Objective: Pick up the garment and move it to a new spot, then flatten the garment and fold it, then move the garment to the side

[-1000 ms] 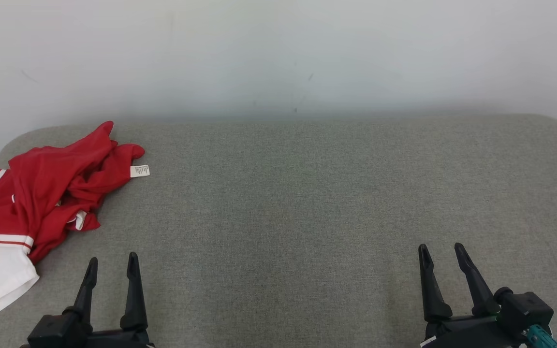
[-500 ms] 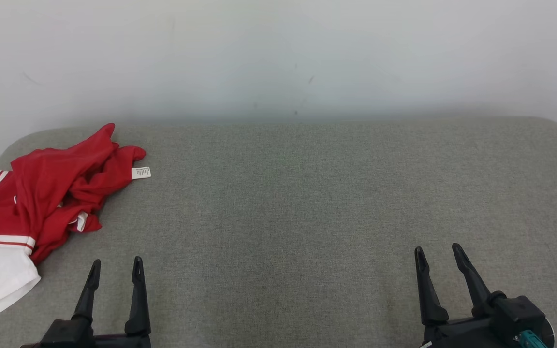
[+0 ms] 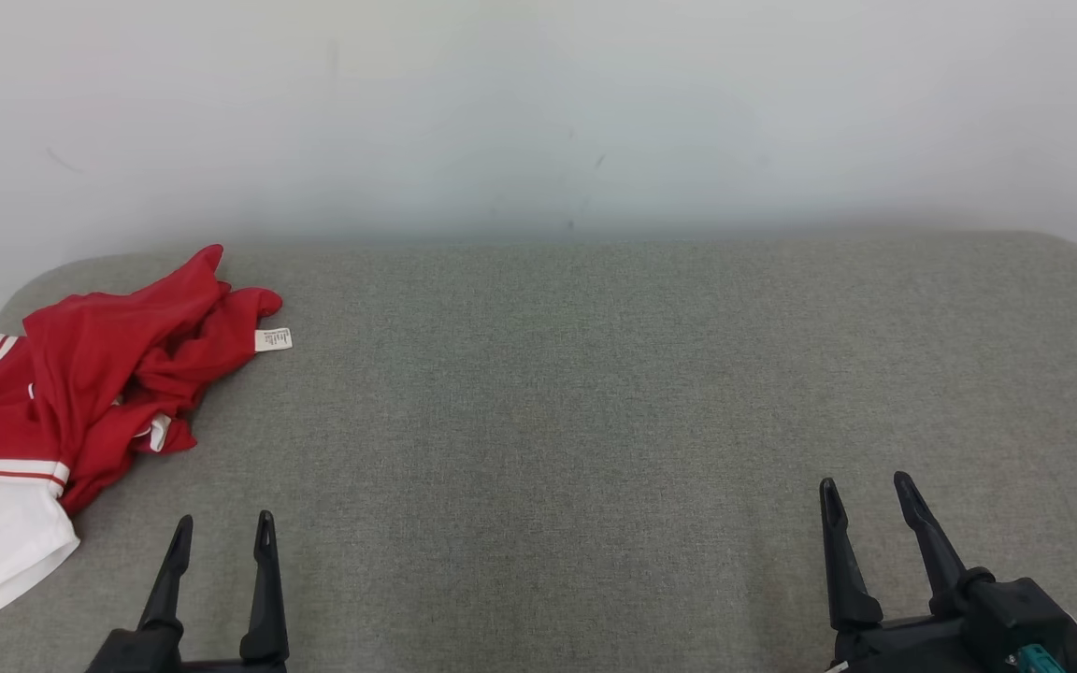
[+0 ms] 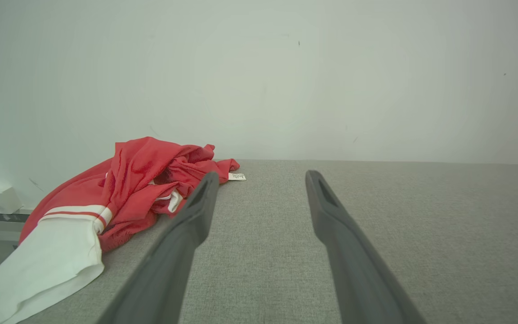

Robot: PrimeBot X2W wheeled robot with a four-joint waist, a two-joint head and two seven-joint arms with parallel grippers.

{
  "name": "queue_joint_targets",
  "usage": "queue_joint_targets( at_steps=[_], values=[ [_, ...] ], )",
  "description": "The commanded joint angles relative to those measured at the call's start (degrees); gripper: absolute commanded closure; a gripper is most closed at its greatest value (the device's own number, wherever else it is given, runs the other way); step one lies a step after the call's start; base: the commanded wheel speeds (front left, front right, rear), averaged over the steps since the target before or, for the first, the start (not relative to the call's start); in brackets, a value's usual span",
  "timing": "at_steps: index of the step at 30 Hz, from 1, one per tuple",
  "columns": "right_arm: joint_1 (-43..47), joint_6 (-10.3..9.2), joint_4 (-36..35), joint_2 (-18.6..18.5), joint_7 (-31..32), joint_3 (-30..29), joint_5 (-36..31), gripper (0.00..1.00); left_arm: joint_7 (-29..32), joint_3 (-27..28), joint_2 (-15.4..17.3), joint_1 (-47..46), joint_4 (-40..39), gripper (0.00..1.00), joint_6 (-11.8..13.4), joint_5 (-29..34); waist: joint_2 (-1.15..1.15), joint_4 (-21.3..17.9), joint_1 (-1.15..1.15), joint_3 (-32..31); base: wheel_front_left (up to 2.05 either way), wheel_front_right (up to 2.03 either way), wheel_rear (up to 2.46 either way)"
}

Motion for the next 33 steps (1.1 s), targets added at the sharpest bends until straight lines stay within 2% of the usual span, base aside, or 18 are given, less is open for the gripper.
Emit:
queue_joint_targets(
  at_steps=[1, 12, 33],
  values=[
    [0.4, 0.21, 0.0, -0.1, -0.3, -0.1, 0.3, 0.0, -0.2, 0.3, 0.4, 0.5, 0.2, 0.0, 0.0, -0.4, 0.0, 0.0, 0.0, 0.0, 0.0, 0.0, 0.0],
    [0.4, 0.2, 1.2, -0.1, -0.3, -0.7, 3.0, 0.0, 1.9, 0.3, 0.6, 0.8, -1.1, 0.0, 0.1, -2.7, 0.0, 0.1, 0.0, -0.1, 0.0, 0.0, 0.0],
    [0.2, 0.2, 2.7, -0.1, -0.3, -0.5, 3.6, 0.0, 2.6, -0.3, 1.2, 1.2, -1.7, 0.0, 1.2, -3.7, 0.0, 1.1, 0.0, -0.3, 0.0, 0.0, 0.0]
  ],
)
